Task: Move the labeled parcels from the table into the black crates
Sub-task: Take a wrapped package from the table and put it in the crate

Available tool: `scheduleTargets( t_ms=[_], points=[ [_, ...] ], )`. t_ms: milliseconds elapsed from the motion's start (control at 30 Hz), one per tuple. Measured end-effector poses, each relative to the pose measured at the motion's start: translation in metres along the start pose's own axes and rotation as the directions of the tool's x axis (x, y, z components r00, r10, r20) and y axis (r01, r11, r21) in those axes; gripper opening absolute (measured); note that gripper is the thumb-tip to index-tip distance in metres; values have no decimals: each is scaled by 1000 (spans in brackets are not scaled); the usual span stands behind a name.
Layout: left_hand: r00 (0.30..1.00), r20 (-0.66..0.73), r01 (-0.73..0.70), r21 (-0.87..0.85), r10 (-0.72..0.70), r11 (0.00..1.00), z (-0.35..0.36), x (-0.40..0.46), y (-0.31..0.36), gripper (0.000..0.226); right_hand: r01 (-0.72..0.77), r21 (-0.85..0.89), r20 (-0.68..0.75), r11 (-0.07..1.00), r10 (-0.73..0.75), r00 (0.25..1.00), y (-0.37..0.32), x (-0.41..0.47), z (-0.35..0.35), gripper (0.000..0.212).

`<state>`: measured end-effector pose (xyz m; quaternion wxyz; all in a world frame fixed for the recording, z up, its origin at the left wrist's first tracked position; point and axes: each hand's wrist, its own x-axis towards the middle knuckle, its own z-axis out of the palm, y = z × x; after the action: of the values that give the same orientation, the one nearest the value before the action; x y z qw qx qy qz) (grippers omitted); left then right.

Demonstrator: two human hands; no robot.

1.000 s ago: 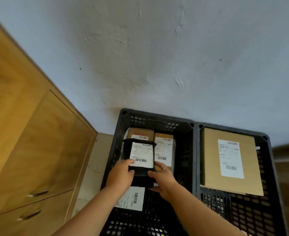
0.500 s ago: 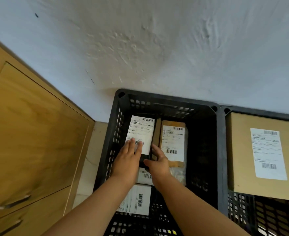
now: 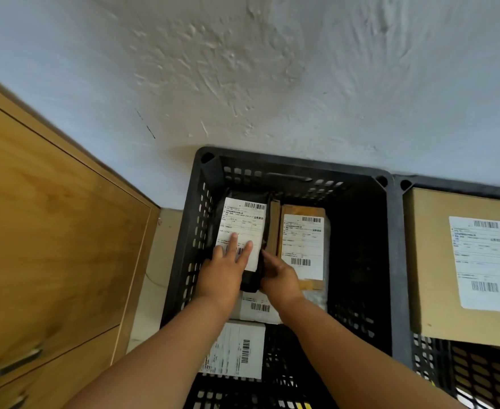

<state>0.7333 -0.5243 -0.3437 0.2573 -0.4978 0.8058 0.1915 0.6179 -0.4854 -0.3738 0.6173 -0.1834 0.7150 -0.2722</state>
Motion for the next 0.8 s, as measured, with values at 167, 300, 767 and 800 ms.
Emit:
scheduleTargets(
  t_ms=[167, 300, 767, 800],
  points=[
    [991, 136, 22, -154, -1, 988, -22, -4, -5, 93, 46, -123, -113, 991, -60, 992, -30, -27, -22, 47],
    [992, 125, -8, -201, 34, 980, -47, -27, -9, 82, 48, -187, -165, 981, -79, 983, -56, -61, -41, 43],
    [961, -270, -70, -444, -59, 893, -187, -150, 26, 51, 276, -423, -127, 863, -358, 925, -158, -237, -104, 34],
    [955, -292, -88, -464, -59, 882, -197, -157, 33, 49, 296, -431, -129, 852, -383, 915, -162, -250, -112, 33]
  ],
)
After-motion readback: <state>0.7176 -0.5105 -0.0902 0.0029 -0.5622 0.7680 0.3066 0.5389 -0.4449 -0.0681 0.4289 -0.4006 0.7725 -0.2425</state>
